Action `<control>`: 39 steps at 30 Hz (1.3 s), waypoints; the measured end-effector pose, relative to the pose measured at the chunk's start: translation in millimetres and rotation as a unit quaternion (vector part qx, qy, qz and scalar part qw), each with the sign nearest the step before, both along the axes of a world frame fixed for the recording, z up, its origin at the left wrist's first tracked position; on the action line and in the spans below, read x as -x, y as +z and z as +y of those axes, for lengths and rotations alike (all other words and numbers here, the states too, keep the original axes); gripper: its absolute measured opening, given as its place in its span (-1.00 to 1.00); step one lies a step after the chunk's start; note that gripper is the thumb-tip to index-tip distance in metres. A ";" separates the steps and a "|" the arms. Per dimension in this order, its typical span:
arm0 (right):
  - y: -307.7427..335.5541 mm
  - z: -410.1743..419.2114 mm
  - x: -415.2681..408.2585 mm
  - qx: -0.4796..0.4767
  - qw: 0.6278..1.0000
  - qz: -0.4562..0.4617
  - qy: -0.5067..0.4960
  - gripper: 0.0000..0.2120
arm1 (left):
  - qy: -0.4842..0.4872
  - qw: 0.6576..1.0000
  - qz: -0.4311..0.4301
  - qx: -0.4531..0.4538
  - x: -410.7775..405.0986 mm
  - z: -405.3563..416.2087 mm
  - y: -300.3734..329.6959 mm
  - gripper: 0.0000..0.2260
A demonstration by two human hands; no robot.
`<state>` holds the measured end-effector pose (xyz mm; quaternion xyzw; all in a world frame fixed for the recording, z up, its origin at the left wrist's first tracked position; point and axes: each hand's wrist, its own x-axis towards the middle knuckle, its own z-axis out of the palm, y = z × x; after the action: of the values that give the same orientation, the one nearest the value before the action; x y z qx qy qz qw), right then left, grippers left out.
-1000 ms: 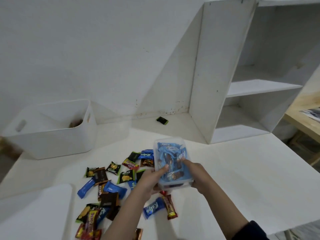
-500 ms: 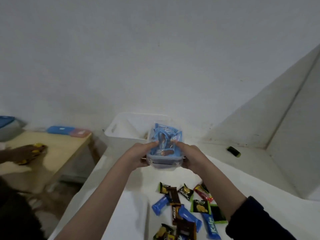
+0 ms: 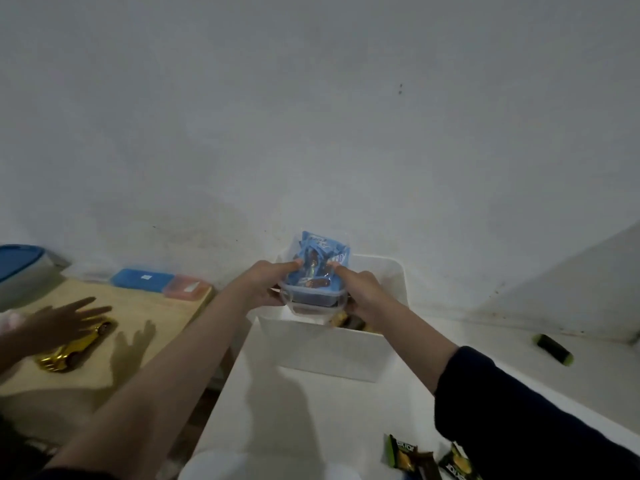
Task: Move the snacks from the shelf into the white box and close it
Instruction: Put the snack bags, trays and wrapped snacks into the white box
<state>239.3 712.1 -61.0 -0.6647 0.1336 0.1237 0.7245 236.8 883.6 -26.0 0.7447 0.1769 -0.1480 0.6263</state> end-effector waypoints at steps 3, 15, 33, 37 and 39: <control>-29.6 15.8 -28.3 0.014 0.999 0.031 0.022 -0.56 | 0.000 0.999 0.021 -0.046 -26.5 10.8 -28.3 -0.64; -102.0 24.2 -74.7 -0.038 0.974 0.170 0.142 -0.84 | -0.122 0.933 0.019 -0.338 -82.6 5.3 -106.0 -0.54; -40.8 -8.9 -15.2 0.261 0.955 -0.021 0.137 -0.83 | -0.176 0.876 -0.095 -0.439 -47.5 -34.6 -93.7 -0.55; -11.5 -43.8 52.8 0.349 0.922 -0.137 0.100 -0.91 | -0.141 0.896 -0.230 -0.354 4.4 -63.4 -81.0 -0.67; -10.3 -64.9 88.2 0.376 0.913 -0.136 0.081 -0.69 | -0.133 0.891 -0.289 -0.324 39.8 -83.6 -80.7 -0.67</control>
<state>151.1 647.2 -71.4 -0.9070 0.0159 0.0314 0.4196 196.9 800.0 -106.7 0.9326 -0.0751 0.0574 0.3484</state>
